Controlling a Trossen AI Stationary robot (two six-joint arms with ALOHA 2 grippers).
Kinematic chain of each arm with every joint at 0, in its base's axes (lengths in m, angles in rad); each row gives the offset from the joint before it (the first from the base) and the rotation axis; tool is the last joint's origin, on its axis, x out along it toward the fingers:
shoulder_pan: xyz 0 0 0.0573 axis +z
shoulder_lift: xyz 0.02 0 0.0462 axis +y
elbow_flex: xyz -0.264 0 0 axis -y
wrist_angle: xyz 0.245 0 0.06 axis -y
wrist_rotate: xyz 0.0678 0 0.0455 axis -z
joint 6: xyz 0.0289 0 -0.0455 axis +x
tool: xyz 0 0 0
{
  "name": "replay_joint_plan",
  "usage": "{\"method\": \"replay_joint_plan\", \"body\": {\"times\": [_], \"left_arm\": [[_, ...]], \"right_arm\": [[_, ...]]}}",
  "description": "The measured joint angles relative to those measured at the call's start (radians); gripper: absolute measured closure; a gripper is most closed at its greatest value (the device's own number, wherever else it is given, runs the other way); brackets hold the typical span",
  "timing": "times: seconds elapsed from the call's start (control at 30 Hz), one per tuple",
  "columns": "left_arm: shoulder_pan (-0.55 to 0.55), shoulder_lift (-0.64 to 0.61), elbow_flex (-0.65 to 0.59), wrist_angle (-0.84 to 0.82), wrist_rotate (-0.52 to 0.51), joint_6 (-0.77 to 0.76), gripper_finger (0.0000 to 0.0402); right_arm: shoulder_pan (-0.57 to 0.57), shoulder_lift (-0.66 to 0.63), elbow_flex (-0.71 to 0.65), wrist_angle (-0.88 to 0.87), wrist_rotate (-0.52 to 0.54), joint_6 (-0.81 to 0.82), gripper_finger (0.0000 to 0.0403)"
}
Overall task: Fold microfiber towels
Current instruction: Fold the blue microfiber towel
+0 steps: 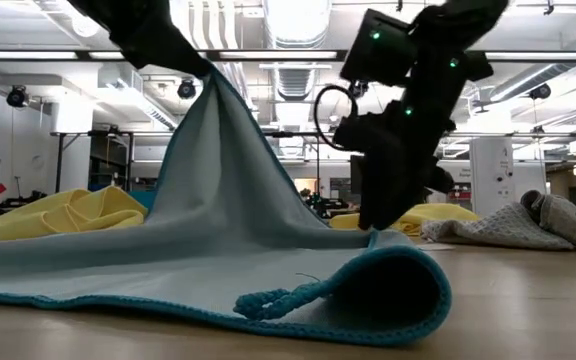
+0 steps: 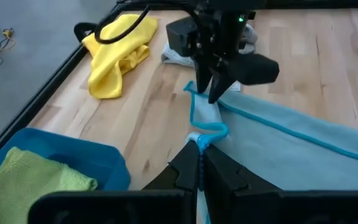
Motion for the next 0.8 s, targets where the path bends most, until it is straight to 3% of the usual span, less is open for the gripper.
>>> {"method": "replay_joint_plan", "body": {"times": [0.37, 0.8], "left_arm": [[0.0, 0.002, -0.004, -0.003, 0.0, 0.031, 0.0402], [0.0, 0.001, -0.006, -0.023, 0.0, 0.031, 0.0402]], "right_arm": [[0.0, 0.047, 0.175, -0.484, 0.121, 0.077, 0.0282], [-0.019, 0.047, 0.243, -0.475, 0.131, 0.305, 0.0277]]}}
